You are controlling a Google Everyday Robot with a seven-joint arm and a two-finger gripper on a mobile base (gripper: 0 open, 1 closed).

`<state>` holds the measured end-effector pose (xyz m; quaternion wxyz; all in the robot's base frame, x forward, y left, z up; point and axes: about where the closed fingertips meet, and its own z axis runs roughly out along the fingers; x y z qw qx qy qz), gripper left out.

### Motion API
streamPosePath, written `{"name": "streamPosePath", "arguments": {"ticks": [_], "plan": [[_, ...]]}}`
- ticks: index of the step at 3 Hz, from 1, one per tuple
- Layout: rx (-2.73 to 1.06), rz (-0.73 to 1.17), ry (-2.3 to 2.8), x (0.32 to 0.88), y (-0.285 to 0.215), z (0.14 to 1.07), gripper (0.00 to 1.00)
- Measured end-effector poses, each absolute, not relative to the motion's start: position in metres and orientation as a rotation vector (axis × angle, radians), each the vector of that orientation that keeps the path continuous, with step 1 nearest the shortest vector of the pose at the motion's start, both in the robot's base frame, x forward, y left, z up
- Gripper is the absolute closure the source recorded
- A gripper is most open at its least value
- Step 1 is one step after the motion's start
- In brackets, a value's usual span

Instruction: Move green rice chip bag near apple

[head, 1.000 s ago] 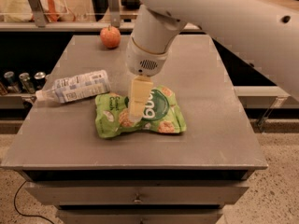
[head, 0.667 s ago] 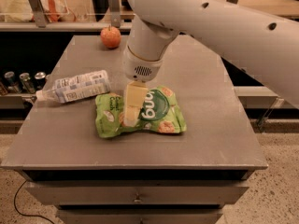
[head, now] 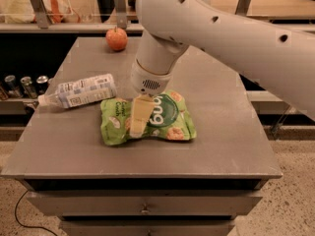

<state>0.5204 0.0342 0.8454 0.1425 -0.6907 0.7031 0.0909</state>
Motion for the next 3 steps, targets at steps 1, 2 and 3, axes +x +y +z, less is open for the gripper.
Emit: {"name": "streamPosePath", "arguments": {"ticks": [1, 2, 3], "plan": [[-1.980, 0.279, 2.050, 0.5169, 0.0300, 0.8386, 0.42], [-1.977, 0.293, 2.065, 0.5153, 0.0278, 0.8357, 0.65], [-1.963, 0.289, 2.069, 0.5156, 0.0251, 0.8392, 0.88]]}}
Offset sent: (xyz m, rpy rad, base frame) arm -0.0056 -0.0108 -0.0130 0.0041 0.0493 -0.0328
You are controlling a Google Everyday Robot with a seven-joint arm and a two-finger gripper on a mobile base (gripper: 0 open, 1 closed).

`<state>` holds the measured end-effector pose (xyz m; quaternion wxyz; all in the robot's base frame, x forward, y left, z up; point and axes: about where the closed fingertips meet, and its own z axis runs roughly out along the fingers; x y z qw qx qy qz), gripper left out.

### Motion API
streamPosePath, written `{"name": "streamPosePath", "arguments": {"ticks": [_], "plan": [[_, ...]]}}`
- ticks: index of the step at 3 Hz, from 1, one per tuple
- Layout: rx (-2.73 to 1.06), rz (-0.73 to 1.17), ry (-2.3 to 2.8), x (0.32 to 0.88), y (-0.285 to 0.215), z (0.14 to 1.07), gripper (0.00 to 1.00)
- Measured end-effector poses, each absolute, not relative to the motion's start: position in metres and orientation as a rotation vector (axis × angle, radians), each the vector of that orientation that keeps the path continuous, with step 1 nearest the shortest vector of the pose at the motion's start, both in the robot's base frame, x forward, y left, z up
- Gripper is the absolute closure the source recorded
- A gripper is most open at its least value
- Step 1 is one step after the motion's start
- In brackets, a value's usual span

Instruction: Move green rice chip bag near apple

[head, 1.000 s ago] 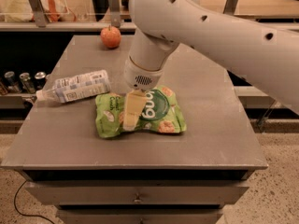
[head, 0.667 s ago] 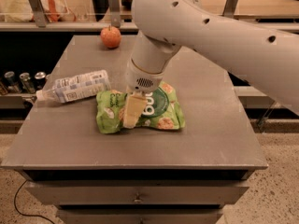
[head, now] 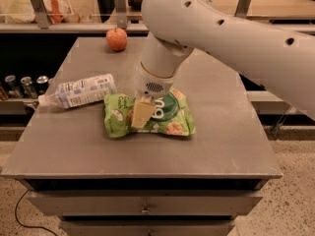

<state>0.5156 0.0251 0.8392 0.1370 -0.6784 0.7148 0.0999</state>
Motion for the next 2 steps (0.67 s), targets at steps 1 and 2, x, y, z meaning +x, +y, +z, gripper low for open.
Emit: {"name": "streamPosePath", "arguments": {"ticks": [1, 2], "plan": [[-1.952, 0.238, 2.062, 0.520, 0.014, 0.854, 1.00], [-1.936, 0.151, 2.053, 0.529, -0.008, 0.877, 1.00]]}}
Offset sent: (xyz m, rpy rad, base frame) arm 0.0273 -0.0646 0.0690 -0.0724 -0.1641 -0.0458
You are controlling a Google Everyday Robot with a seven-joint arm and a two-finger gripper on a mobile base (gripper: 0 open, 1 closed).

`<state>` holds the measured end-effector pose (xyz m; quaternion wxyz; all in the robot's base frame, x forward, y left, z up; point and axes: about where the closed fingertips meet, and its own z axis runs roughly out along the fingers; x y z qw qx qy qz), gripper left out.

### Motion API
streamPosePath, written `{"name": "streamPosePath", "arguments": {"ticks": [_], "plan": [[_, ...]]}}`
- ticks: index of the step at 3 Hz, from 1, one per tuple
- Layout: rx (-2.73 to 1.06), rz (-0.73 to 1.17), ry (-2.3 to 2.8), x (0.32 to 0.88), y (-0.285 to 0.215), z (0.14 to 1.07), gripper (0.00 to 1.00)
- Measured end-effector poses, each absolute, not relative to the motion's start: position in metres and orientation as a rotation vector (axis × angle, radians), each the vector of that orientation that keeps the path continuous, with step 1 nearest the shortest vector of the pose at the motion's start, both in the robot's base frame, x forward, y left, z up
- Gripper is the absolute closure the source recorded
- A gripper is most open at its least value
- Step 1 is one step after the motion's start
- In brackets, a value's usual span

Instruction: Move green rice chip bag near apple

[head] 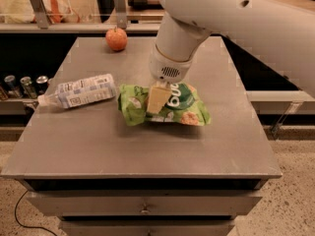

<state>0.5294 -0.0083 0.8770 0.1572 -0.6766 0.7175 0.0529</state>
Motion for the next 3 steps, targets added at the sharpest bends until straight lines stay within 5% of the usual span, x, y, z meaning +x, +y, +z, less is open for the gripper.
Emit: {"name": "streamPosePath", "arguments": {"ticks": [3], "plan": [[-1.908, -0.017, 1.966, 0.580, -0.049, 0.920, 1.00]]}}
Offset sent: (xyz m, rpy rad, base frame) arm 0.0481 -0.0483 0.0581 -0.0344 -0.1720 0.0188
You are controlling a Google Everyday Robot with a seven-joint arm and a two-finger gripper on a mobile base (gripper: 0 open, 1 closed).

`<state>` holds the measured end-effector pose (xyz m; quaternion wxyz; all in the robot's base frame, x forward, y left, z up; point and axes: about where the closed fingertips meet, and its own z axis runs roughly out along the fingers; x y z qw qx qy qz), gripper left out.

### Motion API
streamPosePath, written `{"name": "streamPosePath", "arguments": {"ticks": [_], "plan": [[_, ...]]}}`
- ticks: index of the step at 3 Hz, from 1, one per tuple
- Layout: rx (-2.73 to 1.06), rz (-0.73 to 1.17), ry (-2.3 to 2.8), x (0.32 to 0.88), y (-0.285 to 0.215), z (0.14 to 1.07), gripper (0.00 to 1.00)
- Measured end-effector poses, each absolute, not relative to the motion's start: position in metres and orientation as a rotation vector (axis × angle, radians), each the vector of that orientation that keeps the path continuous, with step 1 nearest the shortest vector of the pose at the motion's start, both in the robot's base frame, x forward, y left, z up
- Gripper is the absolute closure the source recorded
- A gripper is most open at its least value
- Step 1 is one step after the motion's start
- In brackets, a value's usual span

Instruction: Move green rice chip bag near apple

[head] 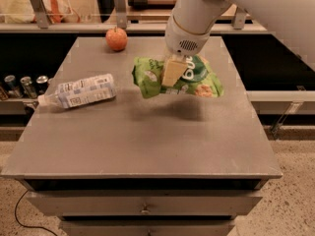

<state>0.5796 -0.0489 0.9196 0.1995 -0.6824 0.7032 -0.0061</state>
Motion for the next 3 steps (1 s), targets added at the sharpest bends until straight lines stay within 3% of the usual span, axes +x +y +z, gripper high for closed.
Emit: {"name": "streamPosePath", "arguments": {"ticks": [1, 3], "plan": [[-1.841, -0.050, 1.983, 0.616, -0.055, 0.921, 1.00], [-1.839, -0.097, 1.958, 0.633, -0.052, 0.921, 1.00]]}}
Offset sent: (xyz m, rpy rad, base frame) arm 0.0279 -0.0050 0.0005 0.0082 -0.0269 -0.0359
